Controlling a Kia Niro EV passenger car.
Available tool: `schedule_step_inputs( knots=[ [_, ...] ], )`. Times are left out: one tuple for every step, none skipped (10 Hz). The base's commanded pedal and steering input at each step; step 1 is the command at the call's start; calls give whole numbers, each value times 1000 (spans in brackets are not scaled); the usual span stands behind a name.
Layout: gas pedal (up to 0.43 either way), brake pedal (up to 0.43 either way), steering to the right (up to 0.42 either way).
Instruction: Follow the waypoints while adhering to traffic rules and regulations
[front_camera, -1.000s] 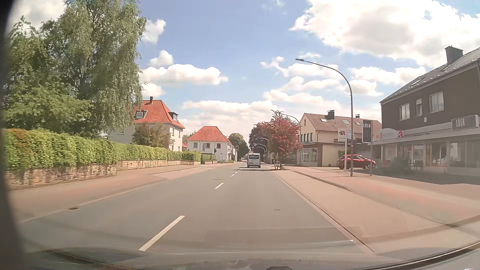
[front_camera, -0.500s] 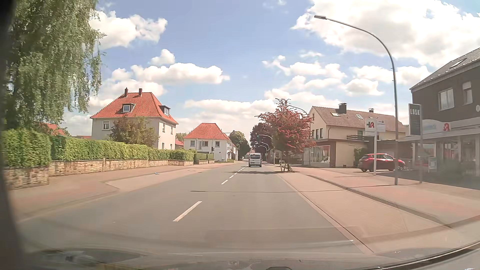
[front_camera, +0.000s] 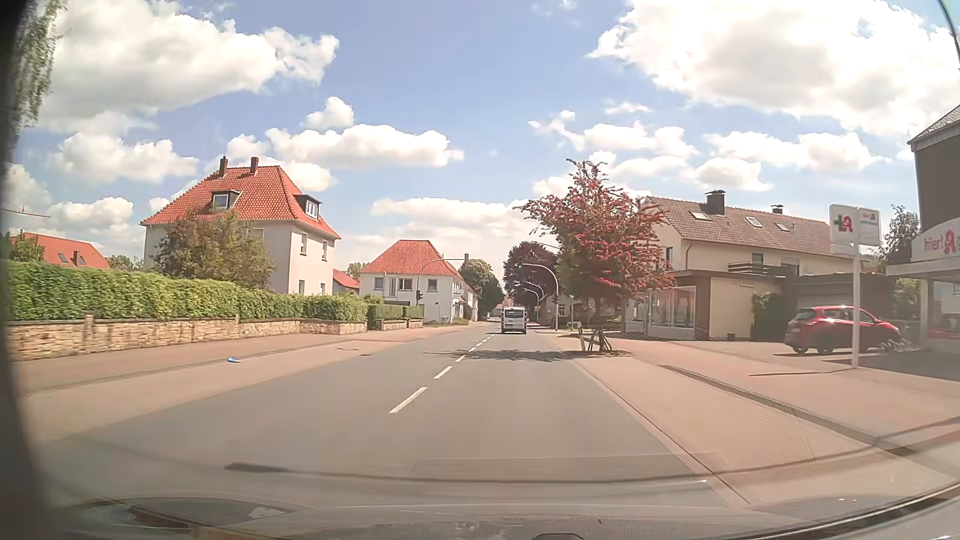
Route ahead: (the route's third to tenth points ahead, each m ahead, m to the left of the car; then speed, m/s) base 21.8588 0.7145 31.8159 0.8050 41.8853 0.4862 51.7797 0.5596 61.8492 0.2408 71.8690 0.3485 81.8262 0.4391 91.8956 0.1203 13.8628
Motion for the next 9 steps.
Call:
schedule_step_inputs(
  knots=[
    [157, 0, -1],
    [157, 0, 0],
    [157, 0, 0],
    [169, 0, 1],
    [169, 0, 1],
    [169, 0, 1],
    [169, 0, 1],
    [169, 0, 1],
    [169, 0, 2]
  ],
)
